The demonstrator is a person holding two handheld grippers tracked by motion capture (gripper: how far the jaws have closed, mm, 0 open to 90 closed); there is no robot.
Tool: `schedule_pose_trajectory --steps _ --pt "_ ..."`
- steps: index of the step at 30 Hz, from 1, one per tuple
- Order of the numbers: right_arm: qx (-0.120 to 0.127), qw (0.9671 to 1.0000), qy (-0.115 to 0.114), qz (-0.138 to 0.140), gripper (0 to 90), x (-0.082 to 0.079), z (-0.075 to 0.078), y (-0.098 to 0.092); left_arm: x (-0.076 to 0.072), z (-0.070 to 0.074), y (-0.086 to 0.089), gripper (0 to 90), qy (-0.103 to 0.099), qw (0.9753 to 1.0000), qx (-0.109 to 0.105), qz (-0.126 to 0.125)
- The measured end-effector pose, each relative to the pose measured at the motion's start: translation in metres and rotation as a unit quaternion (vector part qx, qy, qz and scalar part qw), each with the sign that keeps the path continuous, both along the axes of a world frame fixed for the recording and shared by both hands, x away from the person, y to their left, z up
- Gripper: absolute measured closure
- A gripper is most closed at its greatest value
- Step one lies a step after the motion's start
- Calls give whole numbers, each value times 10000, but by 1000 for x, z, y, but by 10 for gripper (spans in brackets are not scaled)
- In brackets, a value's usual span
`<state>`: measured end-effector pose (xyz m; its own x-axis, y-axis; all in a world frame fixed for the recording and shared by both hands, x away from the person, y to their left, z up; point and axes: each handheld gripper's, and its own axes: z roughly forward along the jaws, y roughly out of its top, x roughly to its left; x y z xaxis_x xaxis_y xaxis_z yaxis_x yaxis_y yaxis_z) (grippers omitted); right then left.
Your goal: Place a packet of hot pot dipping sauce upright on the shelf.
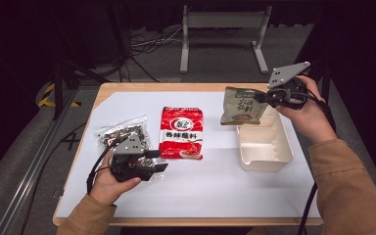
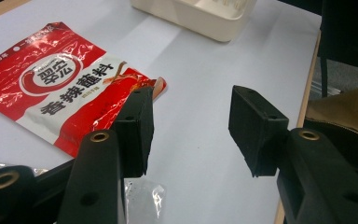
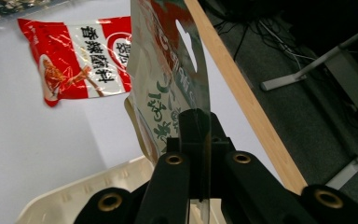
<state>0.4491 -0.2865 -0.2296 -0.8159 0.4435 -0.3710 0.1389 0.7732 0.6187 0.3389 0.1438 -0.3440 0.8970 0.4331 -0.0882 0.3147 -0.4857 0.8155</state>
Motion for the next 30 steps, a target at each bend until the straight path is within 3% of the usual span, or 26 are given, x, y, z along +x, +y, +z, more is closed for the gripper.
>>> schedule_pose_trajectory --steps 9,30 --pt "16 9997 -230 -93 900 13 -4 -15 1 -3 -2 504 25 10000 46 -4" --pt "-41 9978 -415 -522 900 29 -15 -45 1 -4 -3 503 64 10000 43 -40"
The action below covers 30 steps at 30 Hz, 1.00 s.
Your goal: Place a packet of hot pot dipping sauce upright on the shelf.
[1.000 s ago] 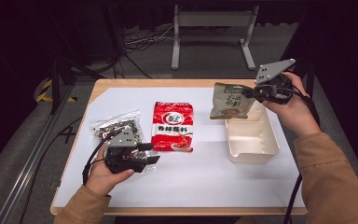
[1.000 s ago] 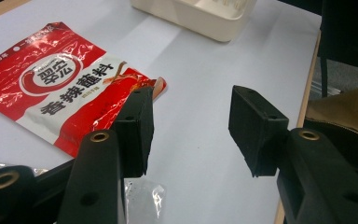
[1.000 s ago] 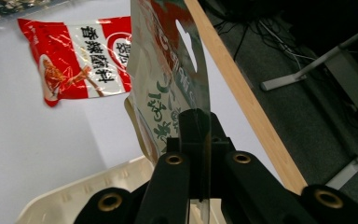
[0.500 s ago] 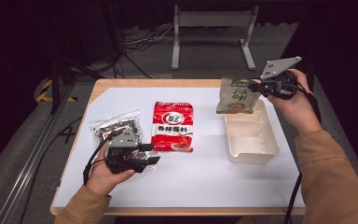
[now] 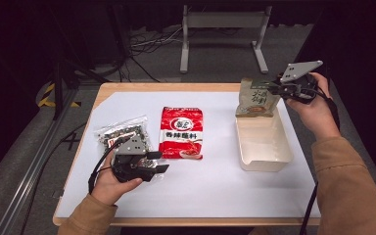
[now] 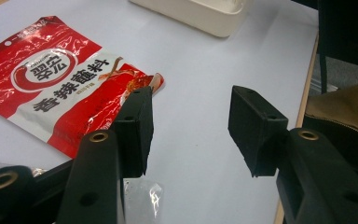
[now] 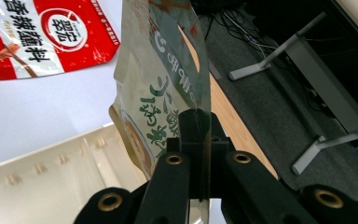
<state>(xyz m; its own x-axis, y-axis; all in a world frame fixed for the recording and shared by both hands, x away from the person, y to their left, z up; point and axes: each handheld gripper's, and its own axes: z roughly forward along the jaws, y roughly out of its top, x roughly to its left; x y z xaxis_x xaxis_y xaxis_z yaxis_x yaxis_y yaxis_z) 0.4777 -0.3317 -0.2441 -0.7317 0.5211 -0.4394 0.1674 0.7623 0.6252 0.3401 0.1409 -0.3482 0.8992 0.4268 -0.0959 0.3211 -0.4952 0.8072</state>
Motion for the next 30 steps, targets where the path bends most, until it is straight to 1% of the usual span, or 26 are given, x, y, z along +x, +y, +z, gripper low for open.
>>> schedule_pose_trajectory --steps 6,13,14,18,20,26,29,30 --pt "84 9998 -47 -152 900 4 -6 -7 0 -1 -1 503 23 10000 -3 -18" --pt "5 9996 -111 -255 900 8 -11 -10 0 -2 -1 502 19 10000 9 -33" --pt "-38 9995 -121 -276 900 10 -13 -9 0 -2 -1 502 26 10000 6 -32" --pt "-65 9995 -88 -303 900 11 -17 -9 0 -2 -1 502 27 10000 3 -29" --pt "-44 9994 -130 -307 900 12 -19 -8 0 -2 -1 502 27 10000 5 -29" --pt "-197 9993 -42 -306 900 15 -25 -6 0 -2 0 502 34 10000 9 -29" --pt "-221 9993 6 -297 900 16 -29 -6 0 -2 1 502 55 10000 1 -18" --pt "-192 9993 40 -315 900 17 -32 -6 0 -2 1 501 47 10000 3 -18"
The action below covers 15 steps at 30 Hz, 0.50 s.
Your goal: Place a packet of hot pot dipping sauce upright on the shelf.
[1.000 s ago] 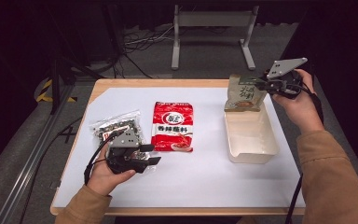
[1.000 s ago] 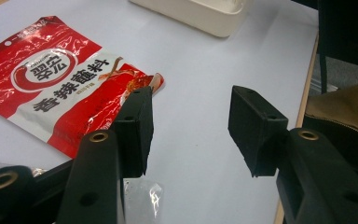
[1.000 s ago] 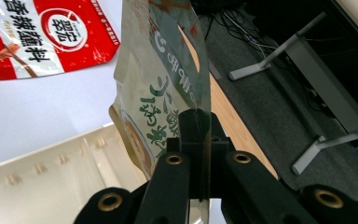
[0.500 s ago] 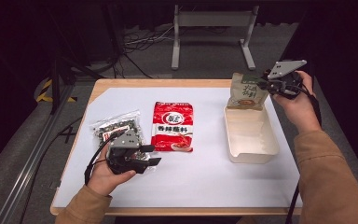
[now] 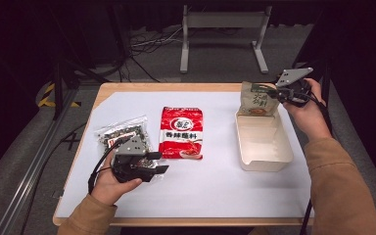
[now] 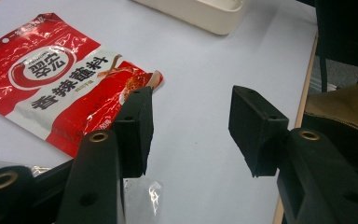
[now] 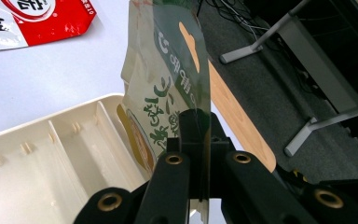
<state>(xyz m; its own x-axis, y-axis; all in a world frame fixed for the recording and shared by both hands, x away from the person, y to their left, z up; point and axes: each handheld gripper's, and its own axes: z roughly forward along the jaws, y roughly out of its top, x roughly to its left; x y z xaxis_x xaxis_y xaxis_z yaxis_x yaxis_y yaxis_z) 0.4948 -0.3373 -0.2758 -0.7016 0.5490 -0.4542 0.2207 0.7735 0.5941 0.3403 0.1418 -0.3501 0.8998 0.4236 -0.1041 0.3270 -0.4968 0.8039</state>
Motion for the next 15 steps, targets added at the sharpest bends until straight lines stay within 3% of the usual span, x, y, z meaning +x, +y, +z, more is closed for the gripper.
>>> schedule_pose_trajectory --steps 15 --pt "-19 9995 315 4 899 6 -17 2 0 0 1 501 -16 10000 1 18"
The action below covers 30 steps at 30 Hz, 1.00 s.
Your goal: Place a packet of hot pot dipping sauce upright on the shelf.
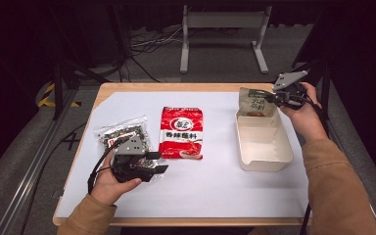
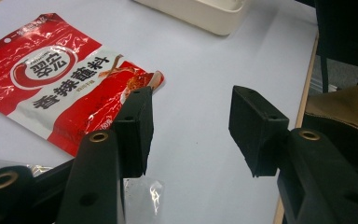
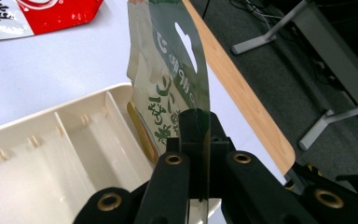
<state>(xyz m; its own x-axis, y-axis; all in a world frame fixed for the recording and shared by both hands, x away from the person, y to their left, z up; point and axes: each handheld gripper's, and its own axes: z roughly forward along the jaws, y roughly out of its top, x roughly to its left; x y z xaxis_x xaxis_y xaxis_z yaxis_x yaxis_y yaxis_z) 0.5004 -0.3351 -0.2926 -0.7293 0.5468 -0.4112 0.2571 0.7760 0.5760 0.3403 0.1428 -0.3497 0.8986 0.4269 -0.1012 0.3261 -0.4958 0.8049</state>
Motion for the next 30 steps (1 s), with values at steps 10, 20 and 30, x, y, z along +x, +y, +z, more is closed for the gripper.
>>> schedule_pose_trajectory --steps 10,20,30 --pt "-34 9994 289 -186 897 5 -12 -3 1 -1 0 499 39 10000 17 6" --pt "60 9986 381 -349 877 3 -15 -8 2 -3 -1 493 58 10000 32 27" --pt "591 9958 363 -590 588 -5 -9 -9 8 -6 -2 336 -96 9998 16 155"
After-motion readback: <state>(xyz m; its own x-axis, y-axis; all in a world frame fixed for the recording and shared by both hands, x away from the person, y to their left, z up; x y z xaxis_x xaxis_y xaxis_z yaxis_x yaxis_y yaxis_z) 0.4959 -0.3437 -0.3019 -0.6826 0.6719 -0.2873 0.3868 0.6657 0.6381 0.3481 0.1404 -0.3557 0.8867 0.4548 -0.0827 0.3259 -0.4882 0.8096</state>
